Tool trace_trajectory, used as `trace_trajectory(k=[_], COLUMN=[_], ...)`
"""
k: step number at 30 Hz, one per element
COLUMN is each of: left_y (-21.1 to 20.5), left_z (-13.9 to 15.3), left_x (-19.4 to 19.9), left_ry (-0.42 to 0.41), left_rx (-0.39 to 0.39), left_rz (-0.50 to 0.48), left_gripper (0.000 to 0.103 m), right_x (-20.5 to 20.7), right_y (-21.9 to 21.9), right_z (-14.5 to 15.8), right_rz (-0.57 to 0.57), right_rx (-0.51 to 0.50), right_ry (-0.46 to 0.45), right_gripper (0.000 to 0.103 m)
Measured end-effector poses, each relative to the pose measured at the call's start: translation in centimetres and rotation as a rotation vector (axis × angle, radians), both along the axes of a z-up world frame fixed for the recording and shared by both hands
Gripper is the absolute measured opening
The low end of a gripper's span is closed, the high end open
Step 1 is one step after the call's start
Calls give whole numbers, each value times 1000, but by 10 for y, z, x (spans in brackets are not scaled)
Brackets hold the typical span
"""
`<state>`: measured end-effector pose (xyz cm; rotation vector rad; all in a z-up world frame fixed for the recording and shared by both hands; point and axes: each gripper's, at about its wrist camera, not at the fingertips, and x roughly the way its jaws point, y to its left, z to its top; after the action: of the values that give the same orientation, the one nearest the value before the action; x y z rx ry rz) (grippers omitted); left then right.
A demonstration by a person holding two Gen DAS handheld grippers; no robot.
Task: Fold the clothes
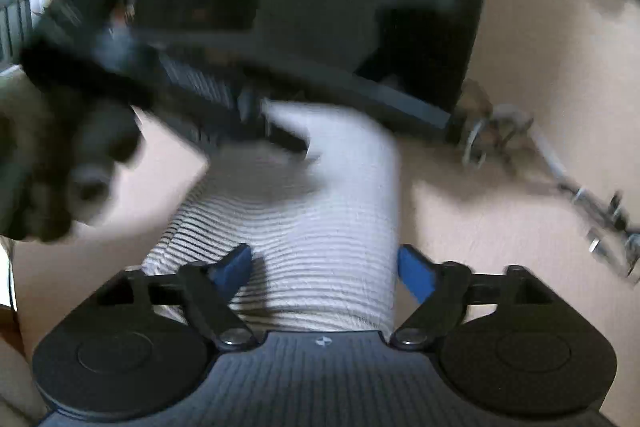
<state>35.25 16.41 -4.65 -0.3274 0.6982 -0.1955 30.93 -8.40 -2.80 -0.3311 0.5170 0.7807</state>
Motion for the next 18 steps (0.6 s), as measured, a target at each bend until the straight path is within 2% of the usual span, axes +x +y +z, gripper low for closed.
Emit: trace_trajectory(k=[2, 5, 7, 11, 13, 15, 16, 18], left_y=[6, 8, 7, 19, 21, 17, 11, -4], left_z=[-3, -9, -11, -15, -13, -8, -4, 3], left_x=[5, 13, 20, 28, 26, 15, 5, -19], left_ry=[5, 7, 10, 15, 4, -28, -53, -103], left_rx=[-5, -4, -12, -68, -91, -95, -77, -28], left_rz=[-13, -43, -61, -59, -35, 0, 27, 87], left_gripper=[61, 61, 62, 62, 62, 65, 71, 88], right_x=[-1, 9, 4, -1, 4, 7, 7, 8], right_y=[-5, 9, 28, 62, 62, 52, 42, 11], right_z=[5, -4, -15, -35, -32, -25, -22, -18], right_rz=[16, 54, 68, 23, 24, 29, 30, 20], right_rx=[31, 16, -48, -217, -225, -202, -172, -69], right_ry=[-33, 28, 42, -56, -43, -27, -14, 33], right_gripper=[101, 101, 103, 103, 103, 103, 103, 103])
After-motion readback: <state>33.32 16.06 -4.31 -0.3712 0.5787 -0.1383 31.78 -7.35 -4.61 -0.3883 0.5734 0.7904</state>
